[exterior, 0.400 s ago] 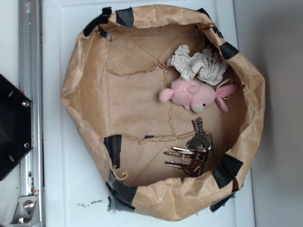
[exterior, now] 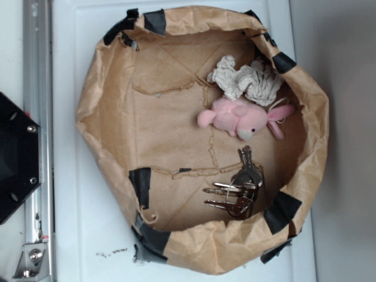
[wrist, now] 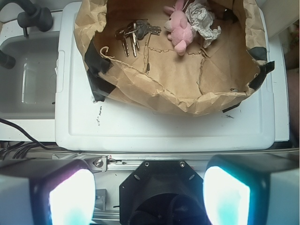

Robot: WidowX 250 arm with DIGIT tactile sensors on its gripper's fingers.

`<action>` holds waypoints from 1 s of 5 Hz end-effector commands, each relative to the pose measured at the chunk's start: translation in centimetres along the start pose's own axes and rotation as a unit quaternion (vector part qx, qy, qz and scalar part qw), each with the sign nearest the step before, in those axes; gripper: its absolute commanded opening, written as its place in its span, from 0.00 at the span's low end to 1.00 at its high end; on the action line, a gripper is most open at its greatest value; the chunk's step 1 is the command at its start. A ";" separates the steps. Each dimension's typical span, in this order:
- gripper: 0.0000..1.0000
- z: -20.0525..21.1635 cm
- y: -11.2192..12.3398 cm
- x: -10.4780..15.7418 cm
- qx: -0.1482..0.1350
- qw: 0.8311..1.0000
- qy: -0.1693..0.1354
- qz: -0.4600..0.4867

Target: Grab the silver keys.

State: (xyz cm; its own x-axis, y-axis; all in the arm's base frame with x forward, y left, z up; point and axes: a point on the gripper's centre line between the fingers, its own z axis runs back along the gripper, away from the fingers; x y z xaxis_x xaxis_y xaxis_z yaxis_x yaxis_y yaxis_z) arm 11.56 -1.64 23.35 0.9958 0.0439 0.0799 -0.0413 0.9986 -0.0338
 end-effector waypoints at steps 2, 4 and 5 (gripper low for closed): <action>1.00 0.3 -0.1 0.2 -0.001 1.000 -0.006 -0.001; 1.00 -2.0 -1.2 6.1 -0.058 0.984 -0.039 0.165; 1.00 -3.4 -1.0 7.5 -0.065 0.965 -0.058 0.248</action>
State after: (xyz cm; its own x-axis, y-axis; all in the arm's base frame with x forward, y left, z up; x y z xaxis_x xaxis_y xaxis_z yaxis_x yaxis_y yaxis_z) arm 19.23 -2.71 19.88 0.8381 0.5329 0.1168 -0.5028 0.8376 -0.2136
